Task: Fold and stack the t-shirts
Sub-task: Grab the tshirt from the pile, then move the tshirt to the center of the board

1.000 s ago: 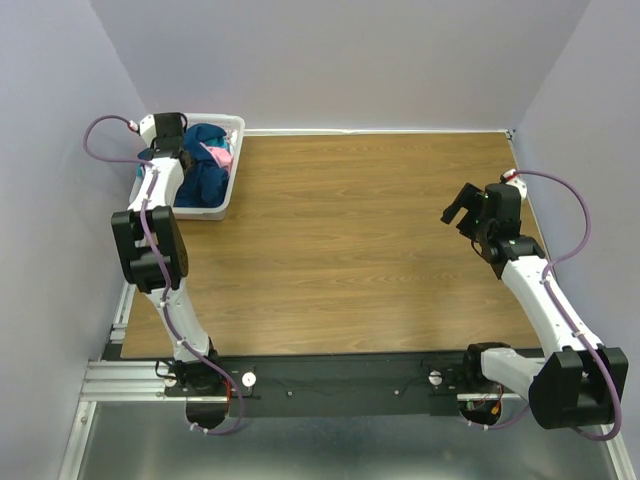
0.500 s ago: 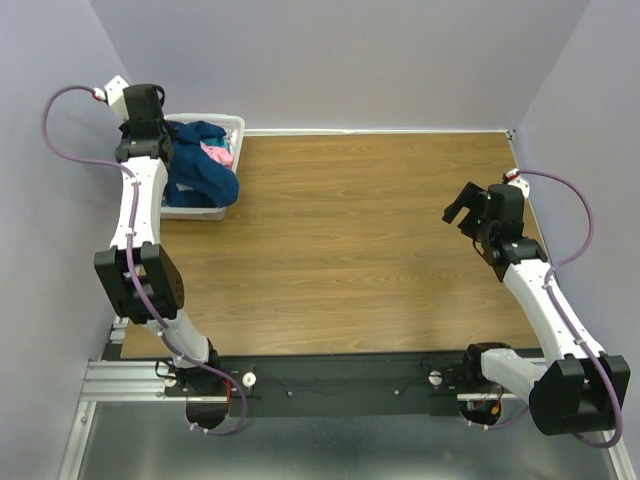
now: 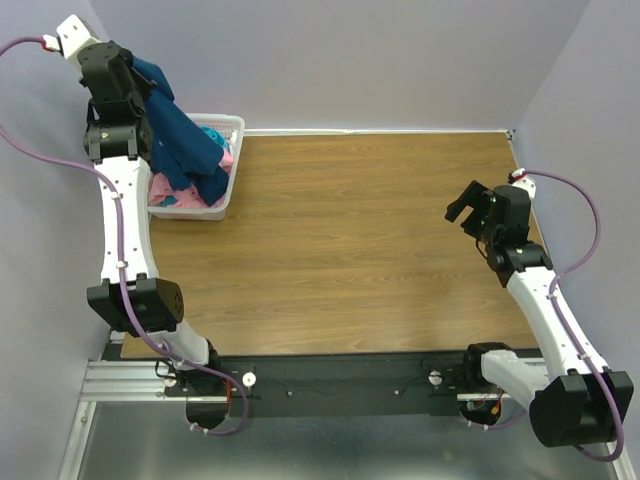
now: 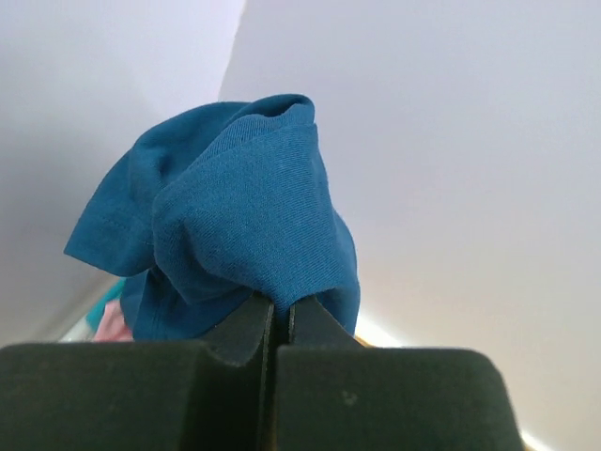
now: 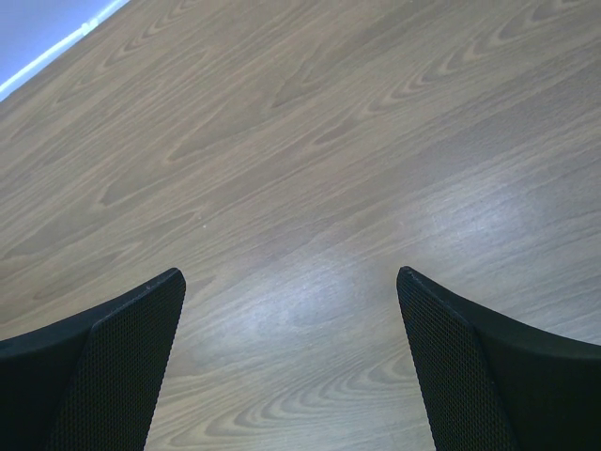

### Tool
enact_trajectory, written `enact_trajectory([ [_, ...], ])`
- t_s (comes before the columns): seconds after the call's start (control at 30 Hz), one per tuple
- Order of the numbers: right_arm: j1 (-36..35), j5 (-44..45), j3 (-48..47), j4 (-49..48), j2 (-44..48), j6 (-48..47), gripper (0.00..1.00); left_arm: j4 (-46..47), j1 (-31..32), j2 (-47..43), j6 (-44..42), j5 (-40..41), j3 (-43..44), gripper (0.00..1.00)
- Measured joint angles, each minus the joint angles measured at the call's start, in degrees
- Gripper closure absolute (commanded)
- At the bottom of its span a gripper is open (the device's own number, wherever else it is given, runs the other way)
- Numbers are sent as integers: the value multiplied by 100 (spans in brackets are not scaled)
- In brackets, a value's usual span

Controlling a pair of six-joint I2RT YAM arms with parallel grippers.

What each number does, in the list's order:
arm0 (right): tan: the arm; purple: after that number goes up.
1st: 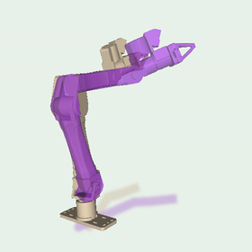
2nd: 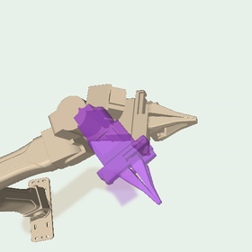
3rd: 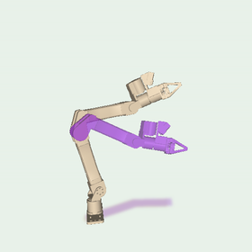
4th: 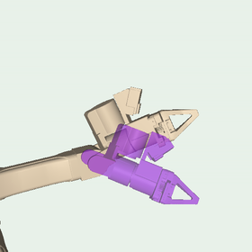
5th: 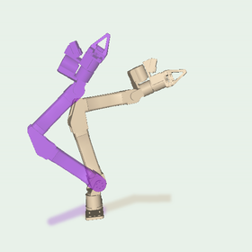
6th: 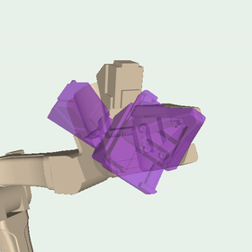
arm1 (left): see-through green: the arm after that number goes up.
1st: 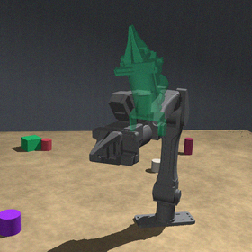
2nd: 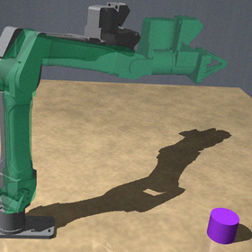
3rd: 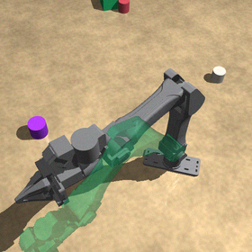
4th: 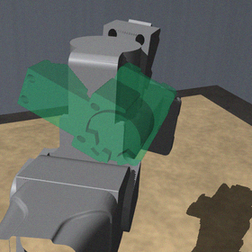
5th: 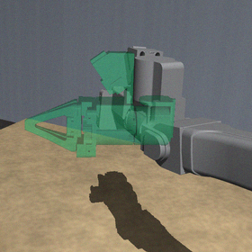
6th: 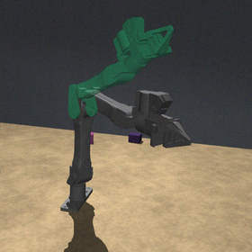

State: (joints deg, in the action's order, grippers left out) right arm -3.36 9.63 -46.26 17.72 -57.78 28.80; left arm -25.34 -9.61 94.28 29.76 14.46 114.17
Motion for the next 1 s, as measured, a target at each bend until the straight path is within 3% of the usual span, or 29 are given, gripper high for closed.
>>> enact_trajectory([
  [0.3, 0, 2, 0, 0, 101, 4, 0, 586, 190, -501, -140, -1235, 435, 100],
  [0.4, 0, -2, -28, 2, 101, 9, 0, 730, 761, -636, -302, -1405, 501, 100],
  [0.57, 0, -4, -105, 2, 181, 35, 0, 933, 2238, -894, -647, -1628, 520, 100],
  [0.83, 0, 7, -155, 0, 629, 114, 0, 2251, 4000, -2074, -791, -1873, -1340, 100],
  [0.87, 0, 9, -155, 0, 682, 116, 0, 2400, 4111, -2129, -791, -1947, -1543, 99],
  [0.9, 0, 31, -155, 0, 745, 120, 0, 2592, 4177, -2168, -780, -1941, -1847, 88],
  [0.97, 0, 83, -155, -2, 881, 120, 0, 2844, 4183, -2181, -723, -1781, -2433, 80],
  [1.0, 0, 116, -155, 0, 938, 120, 0, 2905, 4153, -2105, -678, -1596, -2743, 66],
])
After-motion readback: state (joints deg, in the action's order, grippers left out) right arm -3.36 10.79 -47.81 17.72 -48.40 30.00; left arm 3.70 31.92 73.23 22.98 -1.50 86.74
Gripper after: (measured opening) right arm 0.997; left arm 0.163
